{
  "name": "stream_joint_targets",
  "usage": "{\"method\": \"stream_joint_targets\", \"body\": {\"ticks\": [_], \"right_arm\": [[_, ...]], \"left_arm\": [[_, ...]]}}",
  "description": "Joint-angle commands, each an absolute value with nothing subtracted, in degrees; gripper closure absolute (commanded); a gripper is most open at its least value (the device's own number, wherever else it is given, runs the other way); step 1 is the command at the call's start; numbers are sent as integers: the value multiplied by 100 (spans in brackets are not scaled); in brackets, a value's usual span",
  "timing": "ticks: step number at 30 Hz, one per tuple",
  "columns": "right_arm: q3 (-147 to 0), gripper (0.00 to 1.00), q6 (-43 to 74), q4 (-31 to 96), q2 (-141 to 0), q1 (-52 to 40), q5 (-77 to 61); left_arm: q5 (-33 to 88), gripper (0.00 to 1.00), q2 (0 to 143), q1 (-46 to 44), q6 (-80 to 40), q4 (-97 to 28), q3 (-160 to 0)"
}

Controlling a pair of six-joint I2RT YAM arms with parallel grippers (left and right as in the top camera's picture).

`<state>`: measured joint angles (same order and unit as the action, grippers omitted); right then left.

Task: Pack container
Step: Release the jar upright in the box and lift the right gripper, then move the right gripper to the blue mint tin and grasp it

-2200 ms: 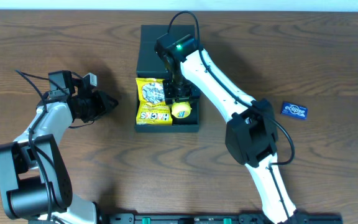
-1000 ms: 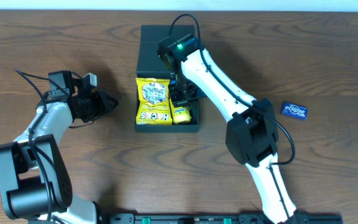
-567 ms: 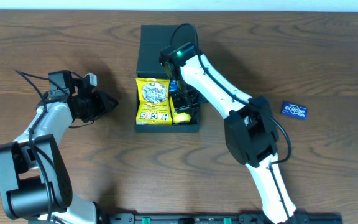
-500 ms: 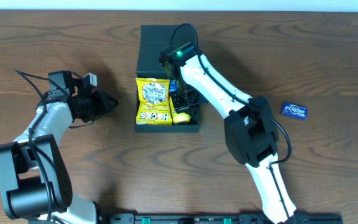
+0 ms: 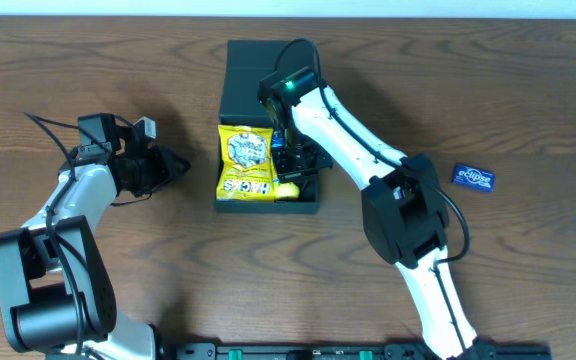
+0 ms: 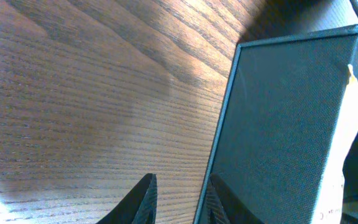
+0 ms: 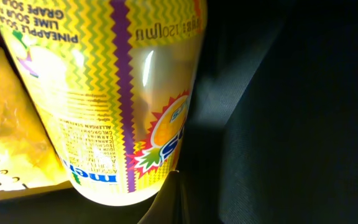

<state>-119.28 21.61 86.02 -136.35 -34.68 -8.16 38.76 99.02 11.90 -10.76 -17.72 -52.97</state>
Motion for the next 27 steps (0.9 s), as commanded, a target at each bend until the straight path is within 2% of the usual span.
{"method": "stream_joint_targets", "body": {"ticks": [1,10,18,22,27], "right_arm": [[-11911,99,2049,8591,-13504,-3479,-965],[-12344,98,1680,8637,-13301,-3306,-604],[-13019,97,1149,8394,-12293,-2875,255],[-13019,96,1151,8361,-11946,-2353,812],[-12936,98,1538,8508,-11928,-1363,812]], "left_arm": [[3898,72,9963,1199,-1142,-1772,-5428],[3898,72,9963,1199,-1142,-1776,-5428],[3896,72,9963,1199,-1140,-1772,-5428],[3894,71,9963,1199,-1140,-1772,-5428],[3852,72,9963,1199,-1140,-1774,-5428]]}}
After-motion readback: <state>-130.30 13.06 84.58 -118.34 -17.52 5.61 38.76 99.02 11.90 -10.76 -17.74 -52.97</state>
